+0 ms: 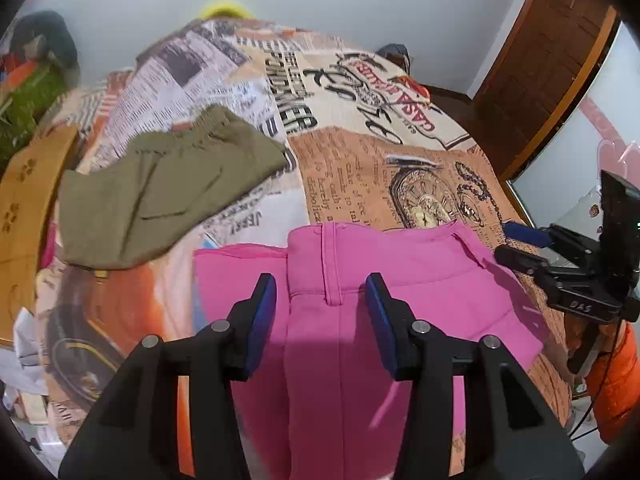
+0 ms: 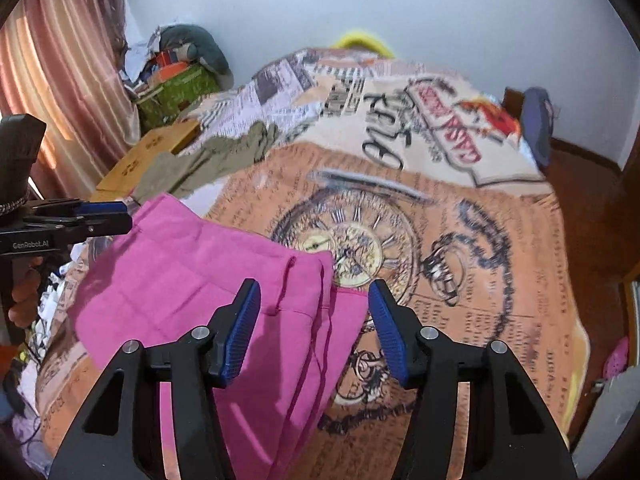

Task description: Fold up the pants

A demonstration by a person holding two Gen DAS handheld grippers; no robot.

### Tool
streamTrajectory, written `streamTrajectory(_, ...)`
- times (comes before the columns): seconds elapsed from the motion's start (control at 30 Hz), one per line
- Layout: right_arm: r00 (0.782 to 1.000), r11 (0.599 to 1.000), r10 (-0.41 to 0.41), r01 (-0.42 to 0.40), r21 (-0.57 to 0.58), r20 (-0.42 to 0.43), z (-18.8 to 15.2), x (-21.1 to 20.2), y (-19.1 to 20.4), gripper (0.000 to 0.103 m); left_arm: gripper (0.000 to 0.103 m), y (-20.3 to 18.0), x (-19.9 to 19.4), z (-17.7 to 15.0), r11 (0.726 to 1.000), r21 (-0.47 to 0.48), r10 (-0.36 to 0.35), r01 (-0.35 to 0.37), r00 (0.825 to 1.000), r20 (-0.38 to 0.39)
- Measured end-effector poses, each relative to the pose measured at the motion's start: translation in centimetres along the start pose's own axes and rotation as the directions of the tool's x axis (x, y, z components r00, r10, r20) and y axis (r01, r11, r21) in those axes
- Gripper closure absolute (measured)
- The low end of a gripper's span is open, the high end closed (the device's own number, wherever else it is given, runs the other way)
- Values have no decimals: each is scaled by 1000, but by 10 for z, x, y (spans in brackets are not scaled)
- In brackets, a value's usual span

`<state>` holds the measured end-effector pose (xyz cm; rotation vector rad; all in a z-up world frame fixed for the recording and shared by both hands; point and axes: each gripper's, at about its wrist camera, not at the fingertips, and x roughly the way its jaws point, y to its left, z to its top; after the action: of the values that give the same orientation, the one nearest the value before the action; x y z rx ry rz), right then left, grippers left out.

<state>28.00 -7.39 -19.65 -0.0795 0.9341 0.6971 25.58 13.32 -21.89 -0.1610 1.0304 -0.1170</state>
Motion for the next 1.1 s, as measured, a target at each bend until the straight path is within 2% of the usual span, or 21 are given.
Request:
streamTrajectory(0.1,999,1000,25,-25,11,-30,-1,12,-3,59,57,1,13,0,1000,-8,-25,25,1000,-17)
streamTrajectory(0.23,996,996,82,-81,34,-43,-2,21,-1,74,57,1,25,-3,1000,-1,-30,30,999,-36)
streamTrajectory(0.3,997,997,72,-71,23,-34,-3,21,2,75,60,2,28,-5,999,0,-34,34,999,-33)
streamTrajectory(0.4,998,998,56,-56,16,-13,-3,16,2,85,66,1,27,-8,999,-1,-34,34,999,-16)
streamTrajectory(0.47,998,998,58,-58,19,-3,-3,15,-1,89,76,0,25,-9,1000,6,-27,27,1000,1)
streamTrajectory(0.67,998,999,37,-36,-27,42,0,4,9,95,85,-1,13,-9,999,13,-41,41,999,30)
streamTrajectory(0.8,996,996,5,2,-85,84,6,-8,20,95,88,-3,-2,-9,998,21,-62,61,995,73)
streamTrajectory(0.93,993,995,-5,16,-96,115,13,-13,20,96,88,-5,-12,-7,997,38,-64,60,993,101)
streamTrajectory(1.1,994,997,-10,18,-72,105,16,0,17,96,88,4,-4,-4,997,-22,-76,78,993,88)
